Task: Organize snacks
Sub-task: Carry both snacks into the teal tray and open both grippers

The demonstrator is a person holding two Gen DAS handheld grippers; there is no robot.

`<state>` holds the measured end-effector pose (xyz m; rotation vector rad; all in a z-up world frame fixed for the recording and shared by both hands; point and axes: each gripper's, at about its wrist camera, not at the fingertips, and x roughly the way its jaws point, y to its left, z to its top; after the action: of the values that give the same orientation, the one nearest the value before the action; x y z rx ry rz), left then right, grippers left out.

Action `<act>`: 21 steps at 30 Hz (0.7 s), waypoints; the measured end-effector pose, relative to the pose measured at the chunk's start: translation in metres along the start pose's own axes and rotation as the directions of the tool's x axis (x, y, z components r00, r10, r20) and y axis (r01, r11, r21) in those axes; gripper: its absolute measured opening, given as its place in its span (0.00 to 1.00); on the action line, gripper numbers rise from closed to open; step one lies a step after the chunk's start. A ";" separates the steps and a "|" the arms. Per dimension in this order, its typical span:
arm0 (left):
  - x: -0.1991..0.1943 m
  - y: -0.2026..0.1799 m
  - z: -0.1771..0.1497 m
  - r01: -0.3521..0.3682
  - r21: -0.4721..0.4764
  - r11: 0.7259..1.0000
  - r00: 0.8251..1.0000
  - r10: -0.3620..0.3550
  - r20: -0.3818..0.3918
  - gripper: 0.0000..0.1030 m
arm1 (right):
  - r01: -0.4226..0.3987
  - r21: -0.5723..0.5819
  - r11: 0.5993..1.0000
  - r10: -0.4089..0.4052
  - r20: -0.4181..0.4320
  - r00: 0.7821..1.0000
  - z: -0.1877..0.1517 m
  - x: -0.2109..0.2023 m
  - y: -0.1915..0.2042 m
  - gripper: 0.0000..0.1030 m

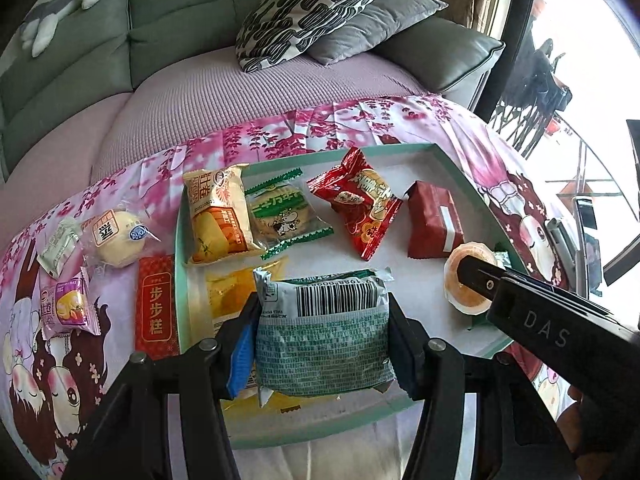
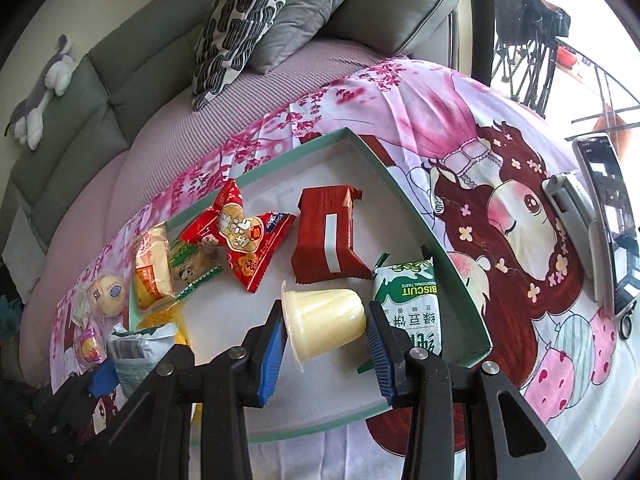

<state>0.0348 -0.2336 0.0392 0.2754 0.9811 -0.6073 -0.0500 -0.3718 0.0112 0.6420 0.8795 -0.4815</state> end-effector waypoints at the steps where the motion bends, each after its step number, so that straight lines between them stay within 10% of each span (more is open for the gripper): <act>1: 0.001 -0.001 0.000 -0.001 0.003 1.000 1.000 0.001 -0.002 0.58 | 0.000 0.000 1.000 0.000 -0.003 1.000 0.000 0.001 0.000 0.40; 21: -0.016 0.018 0.003 -0.068 -0.056 0.996 0.998 0.067 -0.004 0.71 | 0.011 -0.016 1.000 -0.012 -0.025 1.000 0.002 0.005 -0.001 0.41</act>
<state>0.0409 -0.2153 0.0535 0.2587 0.9855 -0.5173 -0.0464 -0.3741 0.0075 0.6301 0.9099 -0.4774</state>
